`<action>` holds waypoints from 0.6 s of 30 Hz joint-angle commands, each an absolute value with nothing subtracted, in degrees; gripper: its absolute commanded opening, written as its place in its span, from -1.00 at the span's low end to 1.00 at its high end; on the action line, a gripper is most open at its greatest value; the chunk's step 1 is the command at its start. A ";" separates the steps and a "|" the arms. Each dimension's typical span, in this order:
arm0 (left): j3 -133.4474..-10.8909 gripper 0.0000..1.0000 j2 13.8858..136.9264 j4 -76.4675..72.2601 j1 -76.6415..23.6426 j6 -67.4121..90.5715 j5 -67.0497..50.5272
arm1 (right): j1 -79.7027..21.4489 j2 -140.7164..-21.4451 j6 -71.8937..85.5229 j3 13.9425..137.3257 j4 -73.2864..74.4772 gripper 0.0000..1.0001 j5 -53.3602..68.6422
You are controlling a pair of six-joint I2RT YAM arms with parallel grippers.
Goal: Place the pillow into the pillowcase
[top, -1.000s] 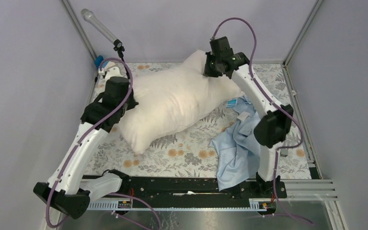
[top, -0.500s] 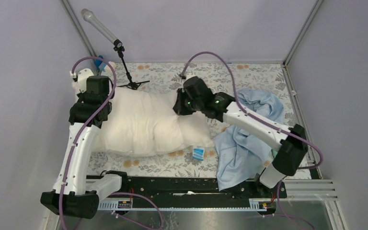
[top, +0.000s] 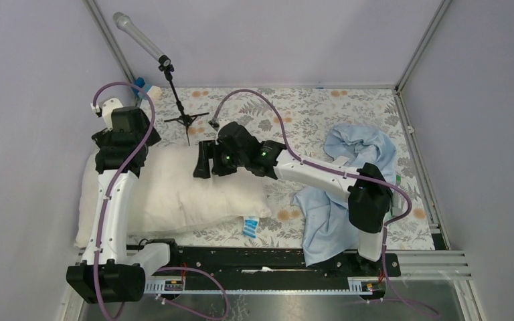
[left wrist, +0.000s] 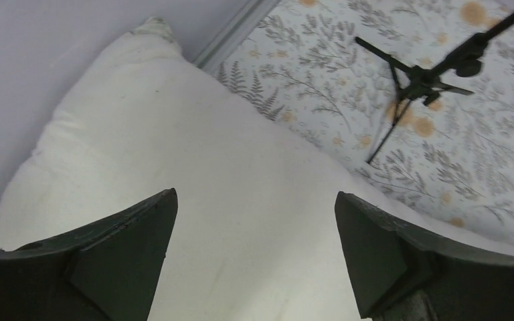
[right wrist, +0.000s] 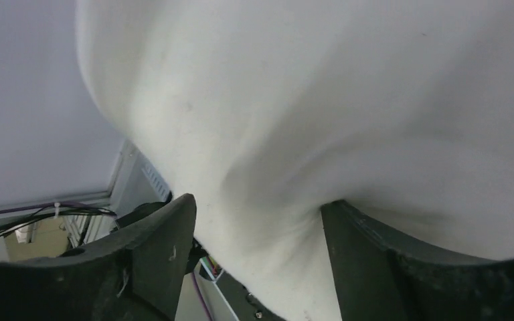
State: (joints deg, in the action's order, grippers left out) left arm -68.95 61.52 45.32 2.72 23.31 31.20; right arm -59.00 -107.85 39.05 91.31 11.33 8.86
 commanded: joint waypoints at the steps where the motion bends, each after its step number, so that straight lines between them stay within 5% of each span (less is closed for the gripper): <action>1: -72.73 0.98 59.62 41.56 2.74 22.59 20.04 | -59.67 -106.05 37.97 97.53 10.09 0.65 9.33; 5: -73.87 0.98 58.19 41.47 2.38 23.56 6.73 | -59.32 -101.37 34.90 98.33 16.92 0.97 -1.13; 10: -73.95 0.98 55.77 39.47 -6.67 24.46 -1.73 | -50.67 -89.41 32.89 89.25 19.34 0.99 -7.70; 18: -70.94 0.98 57.74 31.67 -32.58 29.38 3.50 | -30.39 -73.80 29.62 75.25 25.41 0.99 -14.51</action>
State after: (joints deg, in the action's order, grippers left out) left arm -71.20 56.45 39.22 -23.66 26.70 2.15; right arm -38.02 -78.54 32.77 80.47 20.47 -9.52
